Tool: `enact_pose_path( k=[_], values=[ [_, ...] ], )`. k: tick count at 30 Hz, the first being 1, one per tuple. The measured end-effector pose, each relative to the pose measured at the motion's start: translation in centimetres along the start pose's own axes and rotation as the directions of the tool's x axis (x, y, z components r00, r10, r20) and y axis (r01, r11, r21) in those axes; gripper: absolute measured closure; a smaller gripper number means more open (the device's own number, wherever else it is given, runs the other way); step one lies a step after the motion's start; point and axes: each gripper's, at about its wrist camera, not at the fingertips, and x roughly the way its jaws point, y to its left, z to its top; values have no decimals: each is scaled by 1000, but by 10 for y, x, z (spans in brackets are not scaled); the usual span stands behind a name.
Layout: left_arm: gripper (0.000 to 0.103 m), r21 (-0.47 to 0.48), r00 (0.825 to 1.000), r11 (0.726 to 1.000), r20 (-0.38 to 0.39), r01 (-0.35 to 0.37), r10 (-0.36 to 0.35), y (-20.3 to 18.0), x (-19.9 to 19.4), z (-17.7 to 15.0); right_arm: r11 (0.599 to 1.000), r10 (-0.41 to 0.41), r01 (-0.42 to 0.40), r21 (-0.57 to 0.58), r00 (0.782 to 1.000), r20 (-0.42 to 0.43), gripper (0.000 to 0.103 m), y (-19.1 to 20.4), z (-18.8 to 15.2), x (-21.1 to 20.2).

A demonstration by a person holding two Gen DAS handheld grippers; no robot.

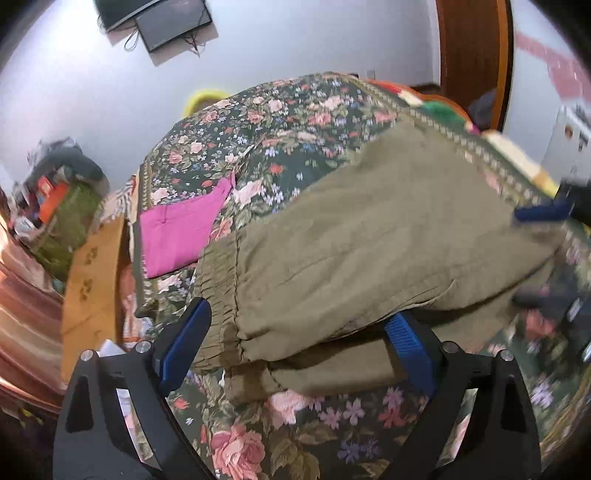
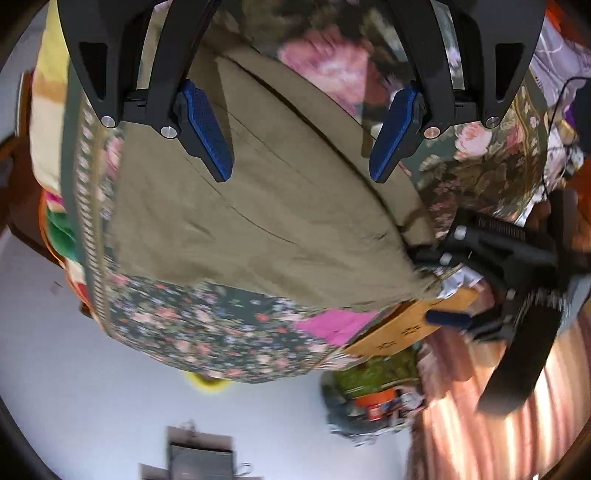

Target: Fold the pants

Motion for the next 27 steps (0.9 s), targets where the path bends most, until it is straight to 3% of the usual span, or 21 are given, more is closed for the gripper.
enact_pose_path(
  k=[3, 7, 11, 13, 15, 17, 20, 27],
  values=[
    [10, -35, 999, 999, 16, 29, -28, 6, -2, 8, 999, 3, -3, -45, 1000, -13, 37, 10, 8, 12],
    [17, -33, 999, 998, 14, 51, -51, 3, -3, 7, 997, 3, -6, -75, 999, -34, 72, 14, 18, 27],
    [20, -15, 997, 997, -17, 79, -79, -5, 2, -3, 997, 10, -12, -81, 1000, -20, 86, 14, 21, 23],
    [21, -13, 995, 995, -34, 94, -95, -8, 6, -8, 995, 4, -4, -96, 1000, -6, 91, 16, 21, 18],
    [31, 3, 996, 997, -49, 76, -76, -13, 10, -11, 995, 3, -3, -99, 1000, 0, 93, 17, 21, 15],
    [60, 10, 996, 997, -53, 71, -70, -17, 10, -13, 995, 0, 1, -98, 1000, 9, 94, 17, 21, 11],
    [79, 15, 996, 997, -48, 80, -79, -19, 7, -14, 995, -3, 5, -98, 1000, 16, 94, 18, 19, 8],
    [87, 20, 996, 996, -20, 90, -90, -19, -11, -22, 995, -3, 5, -97, 1000, 16, 94, 23, 11, 3]
  ],
)
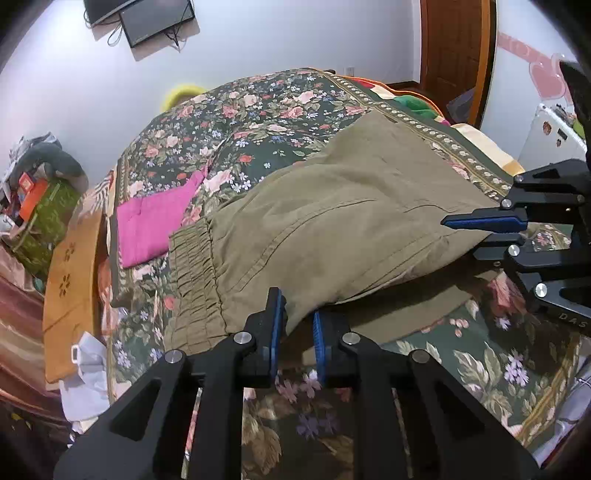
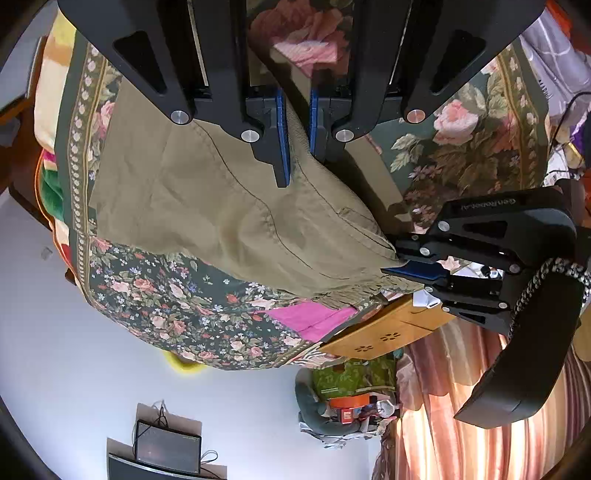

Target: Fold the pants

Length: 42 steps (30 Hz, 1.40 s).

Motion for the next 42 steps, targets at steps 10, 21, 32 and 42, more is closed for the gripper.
enact_pose_path(
  k=[10, 21, 32, 42],
  values=[
    [76, -77, 998, 996, -37, 50, -53, 4, -8, -20, 1000, 15, -14, 14, 999, -36, 85, 10, -14, -7],
    [32, -273, 998, 960, 43, 58, -47, 70, -46, -23, 991, 18, -29, 127, 996, 91, 66, -3, -4, -44],
    [28, -293, 997, 955, -48, 39, -56, 76, 9, -12, 952, 57, -66, 298, 998, 38, 58, -21, 6, 3],
    [19, -349, 996, 937, -83, 14, -46, 98, 35, -45, 925, 93, -58, 376, 993, -74, 53, -48, -35, 16]
  ],
)
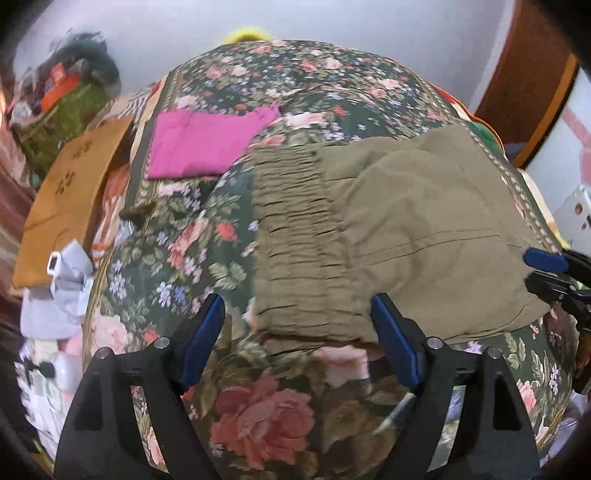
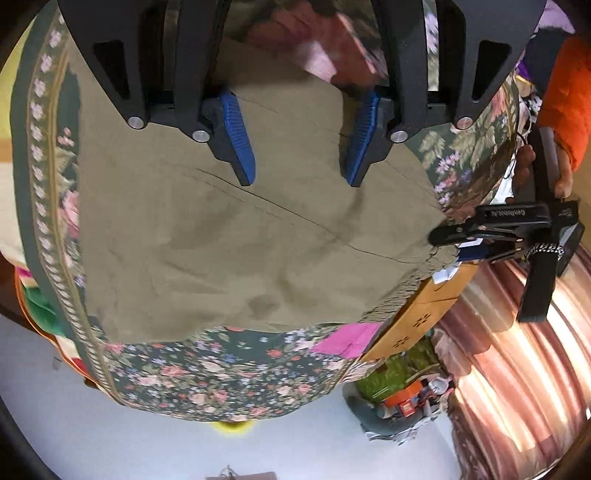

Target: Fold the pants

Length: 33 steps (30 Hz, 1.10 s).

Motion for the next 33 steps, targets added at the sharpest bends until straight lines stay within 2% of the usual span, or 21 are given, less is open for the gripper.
enact_pose_path(
  k=[4, 11, 17, 20, 24, 33],
  values=[
    [19, -65, 999, 997, -4, 48, -48, 12, 1, -5, 999, -49, 49, 13, 999, 4, 52, -14, -15, -14],
    [18, -36, 1000, 999, 6, -6, 7, 2, 0, -7, 988, -146, 146, 49, 989, -4, 52, -39, -42, -40],
    [15, -34, 1000, 999, 7, -30, 30, 1, 1, -7, 985, -162, 161, 58, 987, 18, 54, -44, -55, -55],
    [15, -38, 999, 999, 2, -37, 37, 1, -2, -7, 982, -189, 188, 34, 982, 22, 54, -41, -55, -58],
    [15, -43, 999, 998, -6, -45, 45, 0, -12, -1, 983, -182, 182, 25, 983, 15, 52, -44, -47, -64],
    [15, -49, 996, 998, 73, -47, 51, 3, -37, 43, 981, -192, 192, 12, 975, 115, 52, -55, -9, -80]
  ],
)
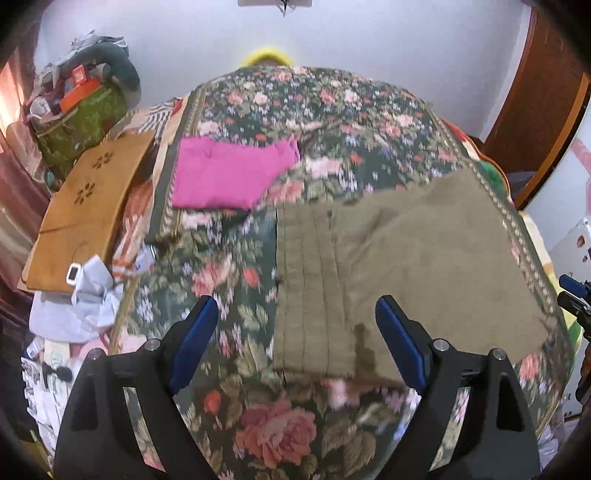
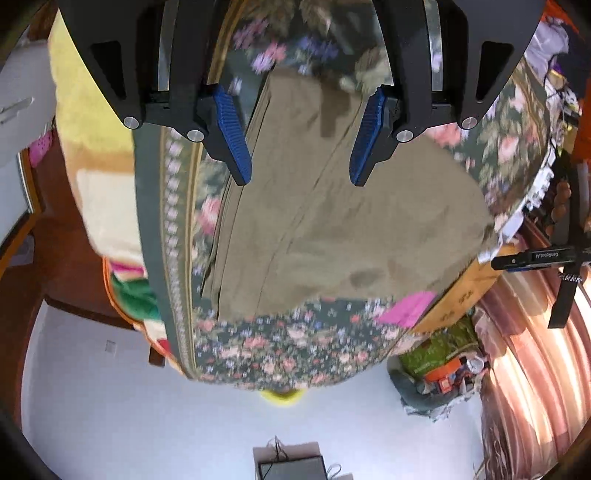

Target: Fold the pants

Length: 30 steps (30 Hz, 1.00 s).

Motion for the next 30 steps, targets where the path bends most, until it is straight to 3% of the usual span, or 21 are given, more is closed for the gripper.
enact_pose_path(
  k=[7, 13, 20, 30],
  values=[
    [15, 31, 999, 999, 20, -27, 26, -2, 12, 39, 999, -26, 25, 21, 998, 60, 52, -20, 34, 11],
    [15, 49, 999, 998, 1, -44, 44, -1, 40, 63, 998, -36, 33, 49, 997, 61, 52, -49, 64, 37],
    [15, 42, 998, 999, -58, -33, 35, 1, 83, 80, 996, -27, 25, 81, 999, 21, 52, -77, 96, 87],
    [15, 78, 989, 996, -140, -32, 43, -2, 135, 77, 997, -56, 59, 49, 996, -65, 52, -99, 131, 173]
  ],
)
